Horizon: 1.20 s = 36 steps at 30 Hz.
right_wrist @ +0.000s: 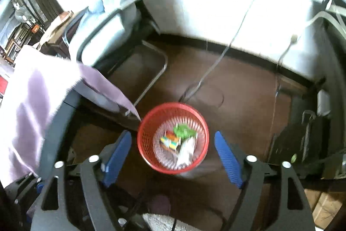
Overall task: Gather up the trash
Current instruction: 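Move both open tools back over the table toward the remaining trash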
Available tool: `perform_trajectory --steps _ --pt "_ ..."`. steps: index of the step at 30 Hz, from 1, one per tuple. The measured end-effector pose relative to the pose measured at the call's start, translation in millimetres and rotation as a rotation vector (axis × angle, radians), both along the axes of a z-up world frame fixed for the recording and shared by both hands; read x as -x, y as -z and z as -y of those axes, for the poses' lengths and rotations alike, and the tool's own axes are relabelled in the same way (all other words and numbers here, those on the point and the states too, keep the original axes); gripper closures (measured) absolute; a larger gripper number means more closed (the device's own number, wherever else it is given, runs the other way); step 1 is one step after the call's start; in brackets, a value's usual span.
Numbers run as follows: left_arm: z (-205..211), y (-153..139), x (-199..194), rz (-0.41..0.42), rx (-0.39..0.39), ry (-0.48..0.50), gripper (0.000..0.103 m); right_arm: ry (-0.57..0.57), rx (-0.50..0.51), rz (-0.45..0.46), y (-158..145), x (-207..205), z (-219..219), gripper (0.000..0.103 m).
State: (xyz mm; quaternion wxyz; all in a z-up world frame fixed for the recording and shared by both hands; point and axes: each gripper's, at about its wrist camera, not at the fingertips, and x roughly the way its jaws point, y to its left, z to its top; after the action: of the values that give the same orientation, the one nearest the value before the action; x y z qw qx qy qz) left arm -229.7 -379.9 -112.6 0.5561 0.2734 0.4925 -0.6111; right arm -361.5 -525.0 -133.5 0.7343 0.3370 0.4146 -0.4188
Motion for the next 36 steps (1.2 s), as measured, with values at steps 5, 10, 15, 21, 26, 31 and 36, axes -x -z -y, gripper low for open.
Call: perform_trajectory --steps 5,10,15,21,26,31,36 --pt "-55 -62 -18 0.071 0.164 -0.047 0.025 -0.073 0.101 0.036 -54 -25 -26 0.018" --pt "-96 -98 -51 0.116 0.247 -0.152 0.022 -0.196 0.174 0.073 -93 -70 -59 0.014" --pt "-125 -118 -82 0.138 0.277 -0.239 0.021 -0.321 0.213 0.121 -118 -115 -93 0.012" --pt "-156 -142 -133 0.177 0.299 -0.353 0.018 -0.461 0.221 0.150 -138 -164 -124 0.012" --pt "-185 -155 -178 0.187 0.305 -0.468 0.017 -0.559 0.204 0.185 -150 -205 -151 0.012" --pt "-217 -162 -224 0.168 0.313 -0.599 0.016 -0.658 0.174 0.224 -162 -248 -181 0.012" --pt "-256 -165 -269 0.179 0.310 -0.752 0.015 -0.741 0.168 0.240 -175 -292 -210 0.012"
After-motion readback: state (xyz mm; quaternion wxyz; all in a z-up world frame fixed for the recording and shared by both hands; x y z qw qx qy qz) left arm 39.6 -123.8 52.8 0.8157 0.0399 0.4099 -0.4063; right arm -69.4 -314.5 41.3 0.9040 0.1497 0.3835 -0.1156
